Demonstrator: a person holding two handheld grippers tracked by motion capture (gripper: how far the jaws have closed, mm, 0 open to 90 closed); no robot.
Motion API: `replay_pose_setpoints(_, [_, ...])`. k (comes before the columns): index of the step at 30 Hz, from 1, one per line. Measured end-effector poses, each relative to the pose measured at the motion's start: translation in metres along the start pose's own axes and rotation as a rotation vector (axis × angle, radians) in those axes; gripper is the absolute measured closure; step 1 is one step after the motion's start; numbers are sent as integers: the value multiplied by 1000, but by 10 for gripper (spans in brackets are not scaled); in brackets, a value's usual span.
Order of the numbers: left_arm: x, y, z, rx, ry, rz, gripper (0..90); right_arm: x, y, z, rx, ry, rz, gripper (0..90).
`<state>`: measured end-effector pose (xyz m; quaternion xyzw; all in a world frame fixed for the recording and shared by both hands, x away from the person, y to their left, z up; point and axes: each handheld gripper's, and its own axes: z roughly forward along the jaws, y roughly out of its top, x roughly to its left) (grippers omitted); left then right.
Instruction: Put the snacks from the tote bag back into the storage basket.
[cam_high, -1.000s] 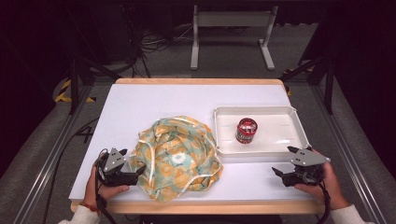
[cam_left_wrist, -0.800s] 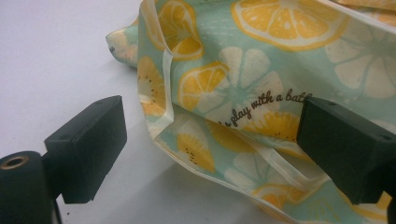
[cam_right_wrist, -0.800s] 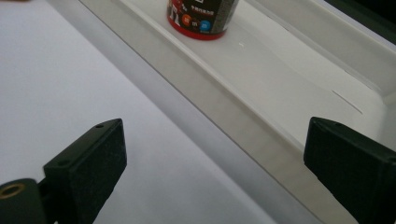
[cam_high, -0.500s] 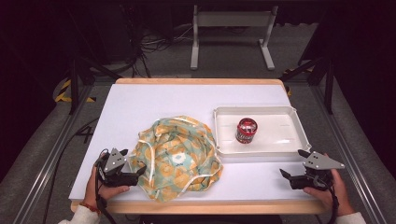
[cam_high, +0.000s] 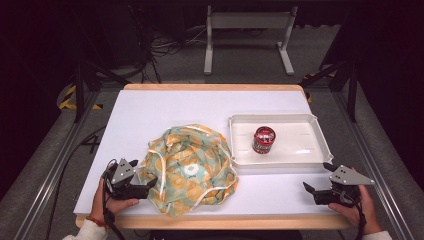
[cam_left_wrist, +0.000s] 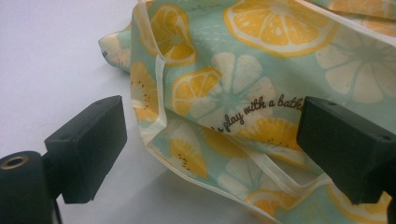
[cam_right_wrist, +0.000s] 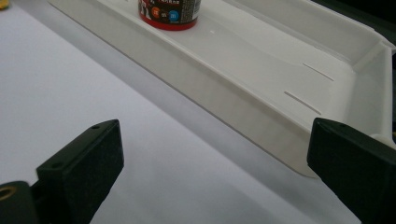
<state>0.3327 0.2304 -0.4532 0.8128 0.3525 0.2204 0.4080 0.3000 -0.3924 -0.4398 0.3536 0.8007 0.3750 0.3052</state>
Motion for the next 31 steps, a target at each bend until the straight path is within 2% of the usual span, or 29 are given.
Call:
replay_pose_setpoints(26, [2, 1, 1, -2, -2, 2, 91, 1, 5, 0, 4, 4, -23, 45])
replay_pose_setpoints(31, [2, 3, 2, -3, 4, 0, 91, 1, 5, -2, 0, 33, -23, 57])
